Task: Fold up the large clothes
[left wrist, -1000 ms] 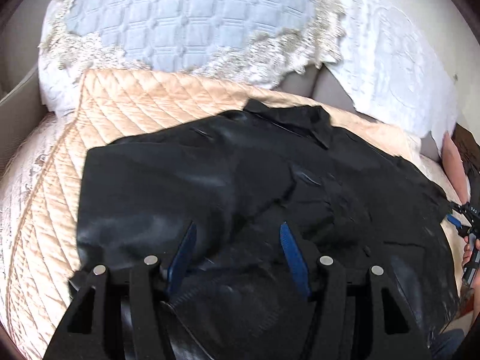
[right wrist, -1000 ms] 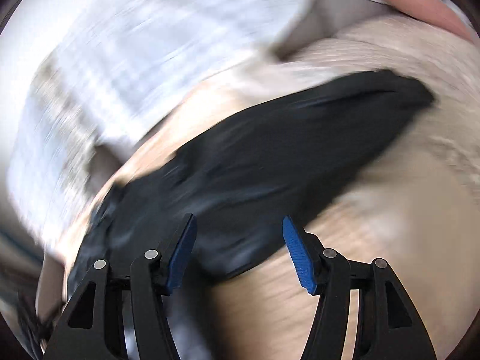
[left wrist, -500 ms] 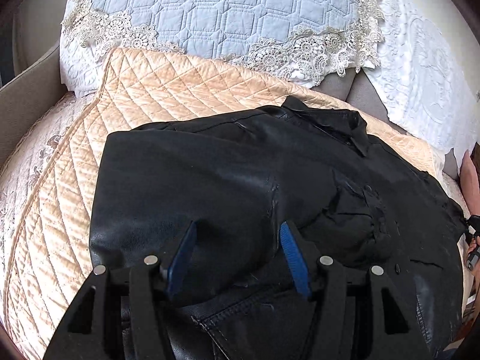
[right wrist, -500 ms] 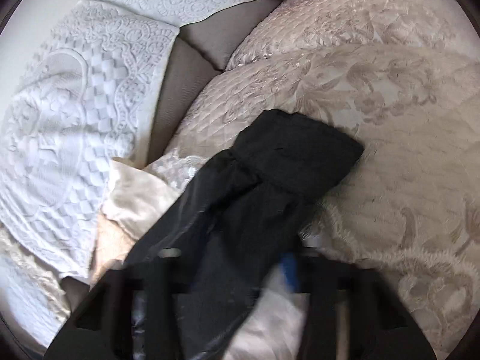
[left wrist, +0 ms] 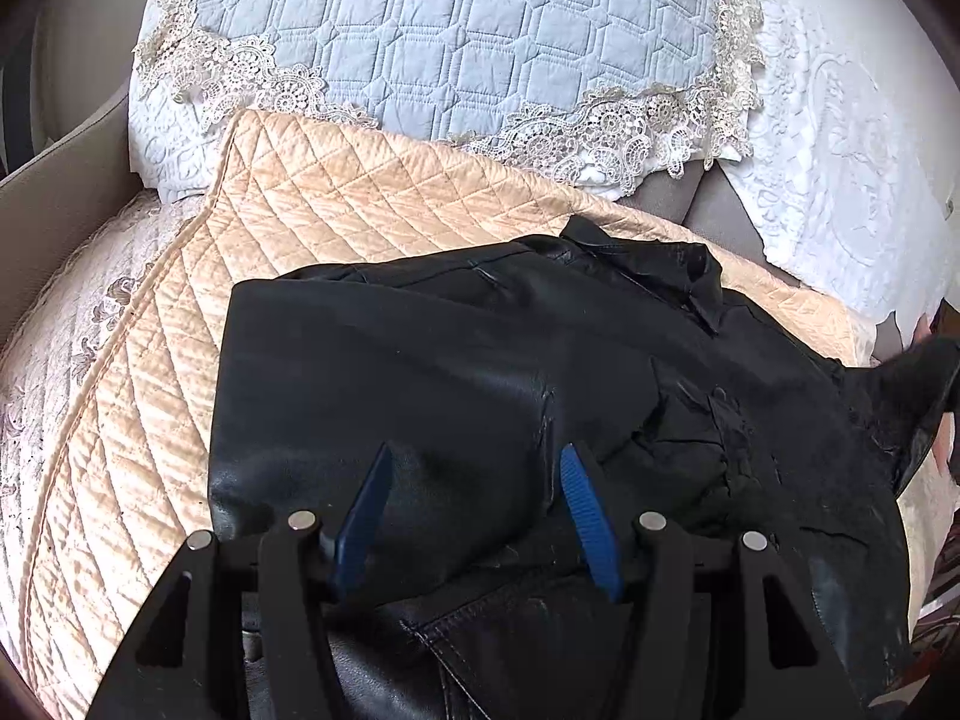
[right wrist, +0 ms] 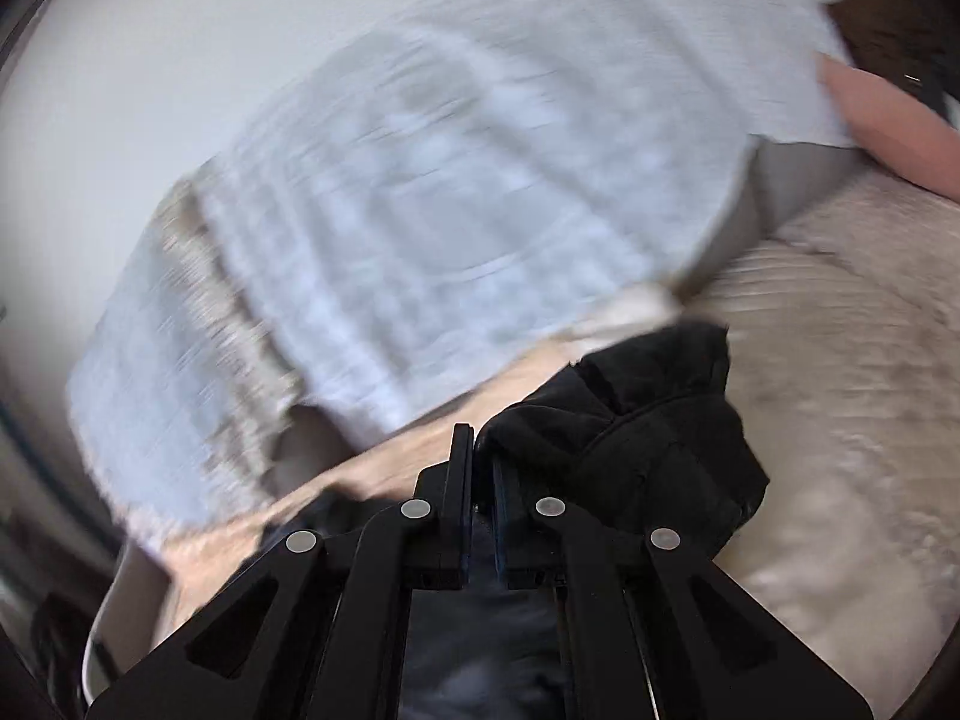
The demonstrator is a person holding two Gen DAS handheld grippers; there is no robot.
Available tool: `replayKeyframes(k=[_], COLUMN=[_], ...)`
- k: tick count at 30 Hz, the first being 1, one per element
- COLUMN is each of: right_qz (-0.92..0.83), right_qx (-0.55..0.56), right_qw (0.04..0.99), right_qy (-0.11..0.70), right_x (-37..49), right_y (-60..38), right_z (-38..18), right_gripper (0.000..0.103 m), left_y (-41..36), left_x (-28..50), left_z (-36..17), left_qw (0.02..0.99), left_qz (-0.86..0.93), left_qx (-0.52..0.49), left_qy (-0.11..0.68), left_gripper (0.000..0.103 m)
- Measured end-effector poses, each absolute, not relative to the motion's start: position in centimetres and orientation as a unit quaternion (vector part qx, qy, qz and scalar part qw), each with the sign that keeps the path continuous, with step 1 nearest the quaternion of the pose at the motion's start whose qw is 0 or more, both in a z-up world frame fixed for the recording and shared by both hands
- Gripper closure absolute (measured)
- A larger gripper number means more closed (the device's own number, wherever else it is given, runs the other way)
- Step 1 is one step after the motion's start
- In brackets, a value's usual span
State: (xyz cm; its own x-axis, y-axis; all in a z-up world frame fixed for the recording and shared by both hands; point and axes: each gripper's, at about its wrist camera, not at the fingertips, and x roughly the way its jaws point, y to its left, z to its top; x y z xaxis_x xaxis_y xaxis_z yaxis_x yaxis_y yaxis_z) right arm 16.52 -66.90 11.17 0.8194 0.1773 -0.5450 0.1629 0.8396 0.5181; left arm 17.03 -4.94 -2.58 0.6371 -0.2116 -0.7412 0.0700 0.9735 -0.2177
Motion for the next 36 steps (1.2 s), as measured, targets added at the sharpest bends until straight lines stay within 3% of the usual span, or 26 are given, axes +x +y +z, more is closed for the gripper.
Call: replayKeyframes(k=[6, 11, 15, 17, 19, 27, 30, 31, 32, 34, 36], right_qz=[0.134, 0.202, 0.239, 0.224, 0.179, 0.101, 0.117, 0.133, 0.181, 0.248, 0.319], right_qx=[0.252, 0.258, 0.234, 0.259, 0.277, 0.321, 0.315, 0.320, 0.334, 0.327, 0.293], right_qw=[0.884, 0.817, 0.820, 0.843, 0.858, 0.800, 0.801, 0.802, 0.798, 0.796, 0.792], right_qy=[0.370, 0.474, 0.464, 0.416, 0.393, 0.497, 0.495, 0.486, 0.468, 0.445, 0.430], right_x=[19.3, 21.0, 19.6, 19.1, 19.1, 23.2, 24.4, 24.4, 23.7, 23.2, 22.5], right_y=[-53.8, -47.6, -46.3, -48.6, -50.8, -52.1, -51.1, -50.9, -49.8, -47.9, -45.2], right_z=[7.0, -1.7, -0.5, 1.7, 2.0, -6.4, -6.5, -6.2, -5.1, -3.0, -0.7], right_gripper=[0.096, 0.084, 0.083, 0.062, 0.055, 0.055, 0.060, 0.079, 0.082, 0.082, 0.075], left_y=[-5.1, -5.3, -5.1, -4.7, -4.4, -4.3, -4.3, -4.4, -4.4, -4.4, -4.2], left_x=[17.1, 17.2, 17.2, 17.3, 17.4, 17.6, 17.7, 17.7, 17.7, 17.7, 17.7], left_z=[-2.5, -2.7, -2.7, -2.7, -2.9, -3.9, -4.0, -4.0, -4.0, -3.9, -3.7], left_qw=[0.897, 0.895, 0.895, 0.895, 0.894, 0.888, 0.888, 0.887, 0.887, 0.888, 0.888], left_qz=[-0.087, -0.095, -0.094, -0.088, -0.084, -0.078, -0.079, -0.080, -0.081, -0.081, -0.082], left_qx=[-0.089, -0.083, -0.084, -0.087, -0.091, -0.097, -0.099, -0.099, -0.098, -0.098, -0.102], left_qy=[0.424, 0.428, 0.428, 0.428, 0.431, 0.442, 0.443, 0.443, 0.444, 0.442, 0.441], left_gripper=[0.043, 0.043, 0.043, 0.043, 0.043, 0.043, 0.043, 0.043, 0.043, 0.043, 0.043])
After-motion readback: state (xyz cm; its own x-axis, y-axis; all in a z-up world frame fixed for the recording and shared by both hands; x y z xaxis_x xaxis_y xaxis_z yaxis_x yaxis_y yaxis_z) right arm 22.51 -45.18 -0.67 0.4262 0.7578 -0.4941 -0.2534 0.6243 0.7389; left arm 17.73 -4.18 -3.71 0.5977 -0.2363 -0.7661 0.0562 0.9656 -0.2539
